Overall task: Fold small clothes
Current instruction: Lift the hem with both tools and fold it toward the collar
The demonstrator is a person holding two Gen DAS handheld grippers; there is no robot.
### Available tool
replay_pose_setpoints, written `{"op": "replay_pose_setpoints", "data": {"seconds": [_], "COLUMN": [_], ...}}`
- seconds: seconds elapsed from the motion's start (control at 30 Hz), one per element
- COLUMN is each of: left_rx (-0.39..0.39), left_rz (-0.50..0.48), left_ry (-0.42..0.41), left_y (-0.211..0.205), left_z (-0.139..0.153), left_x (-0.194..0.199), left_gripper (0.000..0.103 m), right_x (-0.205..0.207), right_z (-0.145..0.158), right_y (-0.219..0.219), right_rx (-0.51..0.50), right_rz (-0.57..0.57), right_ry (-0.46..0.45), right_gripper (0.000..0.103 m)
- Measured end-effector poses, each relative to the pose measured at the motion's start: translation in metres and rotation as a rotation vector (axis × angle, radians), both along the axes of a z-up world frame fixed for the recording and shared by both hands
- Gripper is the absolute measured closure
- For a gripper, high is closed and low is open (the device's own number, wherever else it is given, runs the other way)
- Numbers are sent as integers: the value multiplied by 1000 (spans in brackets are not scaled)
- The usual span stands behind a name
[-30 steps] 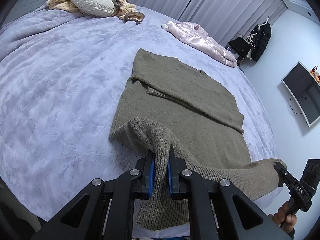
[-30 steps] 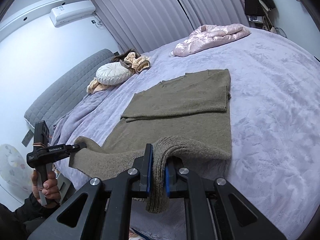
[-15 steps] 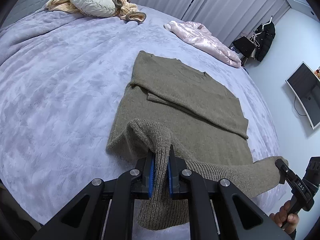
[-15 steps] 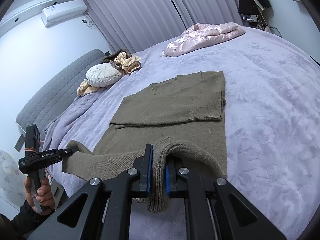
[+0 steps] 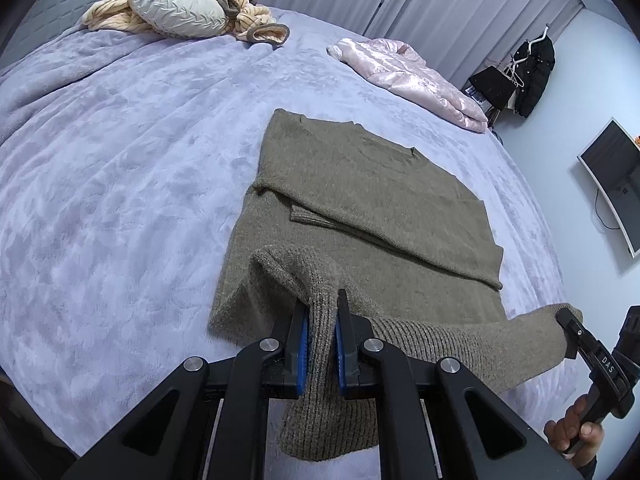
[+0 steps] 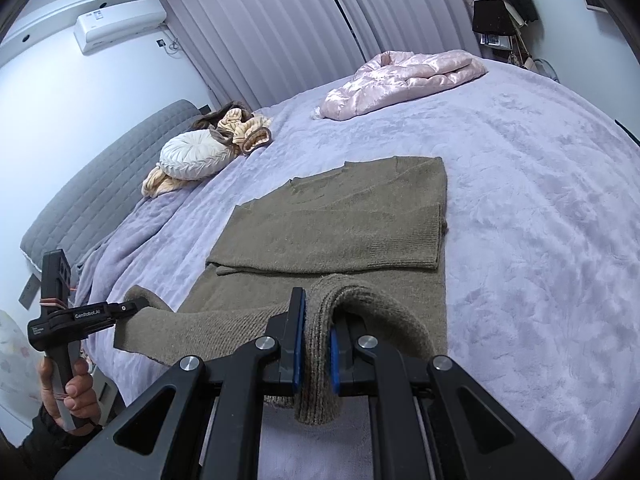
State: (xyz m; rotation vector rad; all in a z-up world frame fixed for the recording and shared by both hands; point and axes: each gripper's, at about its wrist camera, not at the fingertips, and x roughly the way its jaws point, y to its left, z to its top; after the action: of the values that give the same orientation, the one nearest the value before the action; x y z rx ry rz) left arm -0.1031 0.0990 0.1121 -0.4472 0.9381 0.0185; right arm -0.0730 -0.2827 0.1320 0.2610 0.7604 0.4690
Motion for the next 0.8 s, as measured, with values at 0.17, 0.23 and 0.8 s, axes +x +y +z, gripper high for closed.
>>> {"op": "replay_pose_setpoints", "data": {"seconds": [0.17, 0.23, 0.8], "left_rx": [13, 13, -6], "left_rz": [-2, 0, 20], "left_ry": [6, 7, -34], "left_y": [0, 0, -2], "left_z": [4, 6, 35], "left_x": [14, 20, 67], "left_gripper": [91, 91, 91], "right_x": [16, 23, 61], "right_z": [2, 2, 32], "right_y": [3, 4, -7], "right_rx": [-10, -10, 9], "right_rz": [-7, -12, -81], "right_ry": [0, 6, 4], "right_gripper": [92, 92, 92]}}
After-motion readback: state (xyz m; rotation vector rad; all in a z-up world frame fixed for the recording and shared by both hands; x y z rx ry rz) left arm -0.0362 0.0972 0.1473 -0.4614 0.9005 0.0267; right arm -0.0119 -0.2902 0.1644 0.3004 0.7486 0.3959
